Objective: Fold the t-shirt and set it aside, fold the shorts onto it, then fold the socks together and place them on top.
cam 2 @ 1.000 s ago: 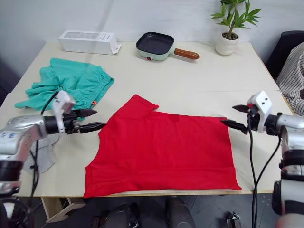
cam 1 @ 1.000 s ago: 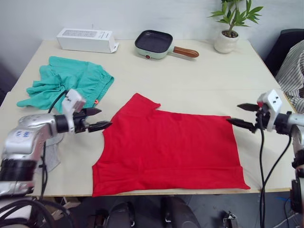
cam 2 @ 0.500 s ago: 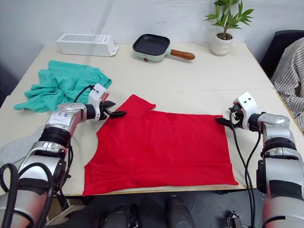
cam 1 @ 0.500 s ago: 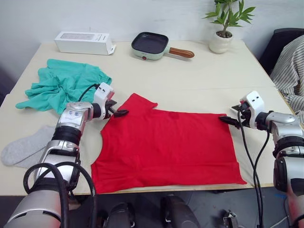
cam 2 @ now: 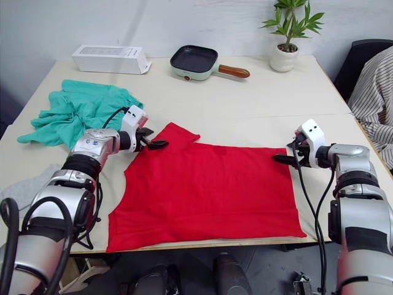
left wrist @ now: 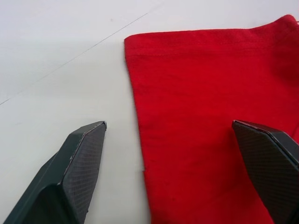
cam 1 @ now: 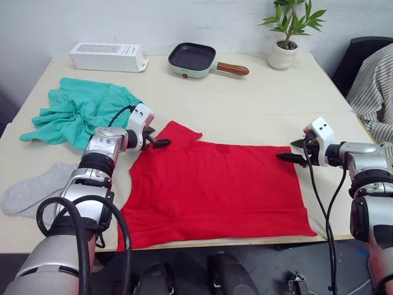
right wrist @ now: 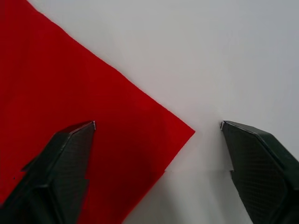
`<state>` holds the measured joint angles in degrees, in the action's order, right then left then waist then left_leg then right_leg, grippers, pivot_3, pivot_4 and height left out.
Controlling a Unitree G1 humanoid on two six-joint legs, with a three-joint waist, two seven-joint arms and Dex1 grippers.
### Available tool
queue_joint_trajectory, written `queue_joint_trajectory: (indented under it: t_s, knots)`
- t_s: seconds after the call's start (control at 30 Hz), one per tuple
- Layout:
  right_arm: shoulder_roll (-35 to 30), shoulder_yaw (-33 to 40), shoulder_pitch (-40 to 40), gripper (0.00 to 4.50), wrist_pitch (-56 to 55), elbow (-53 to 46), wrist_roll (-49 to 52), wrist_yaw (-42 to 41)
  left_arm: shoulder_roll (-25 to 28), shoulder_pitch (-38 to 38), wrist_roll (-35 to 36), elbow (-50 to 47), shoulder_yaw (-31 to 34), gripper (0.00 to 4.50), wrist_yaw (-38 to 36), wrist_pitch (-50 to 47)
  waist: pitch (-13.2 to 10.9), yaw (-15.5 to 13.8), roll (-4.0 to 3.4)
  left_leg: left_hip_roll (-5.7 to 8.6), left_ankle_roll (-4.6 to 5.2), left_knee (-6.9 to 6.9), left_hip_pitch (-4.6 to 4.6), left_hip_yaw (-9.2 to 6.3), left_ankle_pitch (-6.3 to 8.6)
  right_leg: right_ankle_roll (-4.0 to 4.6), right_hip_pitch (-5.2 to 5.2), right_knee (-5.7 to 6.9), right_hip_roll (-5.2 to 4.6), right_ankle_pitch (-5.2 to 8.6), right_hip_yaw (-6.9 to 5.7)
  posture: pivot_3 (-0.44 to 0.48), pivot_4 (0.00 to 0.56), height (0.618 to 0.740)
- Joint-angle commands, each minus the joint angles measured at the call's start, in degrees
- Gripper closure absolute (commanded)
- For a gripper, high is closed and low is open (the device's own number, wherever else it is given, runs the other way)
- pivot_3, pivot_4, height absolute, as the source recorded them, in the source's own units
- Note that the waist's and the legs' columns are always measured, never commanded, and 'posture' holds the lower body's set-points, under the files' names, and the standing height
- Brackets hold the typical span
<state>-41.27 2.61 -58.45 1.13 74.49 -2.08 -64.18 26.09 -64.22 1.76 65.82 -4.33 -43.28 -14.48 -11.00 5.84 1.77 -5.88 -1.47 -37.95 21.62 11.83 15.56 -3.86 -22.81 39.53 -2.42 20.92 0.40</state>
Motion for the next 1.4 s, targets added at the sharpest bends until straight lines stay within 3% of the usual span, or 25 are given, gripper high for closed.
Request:
queue_joint_trajectory:
  t_s: [0.03,0.17,0.33,0.47,1.03,1.2,1.4]
  knots:
    - [0.6,0.4,0.5,1.66,-0.3,-0.7,0.3,-1.1,-1.0,0.0,-1.1,1.5,0.2,0.62,-0.8,-0.9,0.0,0.1,0.00,0.00,0.00,-0.01,-0.01,0.00,0.00,0.00,0.00,0.02,-0.01,0.00,0.01,0.000,0.150,0.740]
    - [0.4,0.8,0.9,2.79,-0.6,-0.9,0.7,-2.2,-1.3,-0.1,-1.6,2.4,0.7,1.63,0.6,-1.1,0.0,0.3,0.00,0.00,0.00,-0.01,-0.01,-0.02,0.00,0.00,0.00,0.02,-0.01,0.00,0.02,0.000,0.150,0.740]
    - [0.2,1.4,1.4,4.50,-1.3,-1.4,1.5,-3.5,-1.9,0.0,-0.6,2.9,2.5,3.25,0.2,-1.7,0.0,0.4,0.00,0.00,0.00,0.01,-0.01,-0.03,0.00,0.00,0.01,0.00,-0.01,0.00,0.01,0.000,0.150,0.740]
    - [0.4,1.8,2.2,4.50,-2.2,-2.0,2.3,-4.4,-1.8,0.6,0.2,2.5,4.4,4.47,0.8,0.4,0.0,0.4,0.00,0.01,0.00,0.00,-0.01,-0.03,0.00,0.00,0.01,0.01,-0.02,0.00,0.01,0.000,0.150,0.740]
    - [0.2,7.9,2.1,4.50,-4.3,-5.0,8.6,-6.8,2.2,3.1,5.5,-5.4,11.9,4.47,-6.0,7.8,0.0,0.7,0.05,-0.02,-0.01,0.10,0.01,-0.02,0.00,0.00,-0.01,-0.06,0.00,0.00,0.00,0.000,0.150,0.740]
    - [-1.0,9.4,2.5,4.50,-2.0,-7.3,11.0,-9.9,4.5,6.7,6.7,-13.9,12.2,4.47,-8.3,4.4,0.0,0.7,0.04,-0.03,-0.02,0.12,0.00,-0.01,0.00,0.00,-0.01,-0.06,0.02,0.00,0.03,0.000,0.150,0.740]
    - [-3.4,10.5,6.8,4.50,1.8,-13.5,14.0,-14.0,8.5,16.5,9.4,-31.7,12.4,4.47,-10.6,-3.7,-0.1,0.5,0.01,-0.05,-0.02,0.17,0.02,-0.07,0.00,0.00,-0.01,-0.08,-0.01,0.01,0.10,0.000,0.150,0.740]
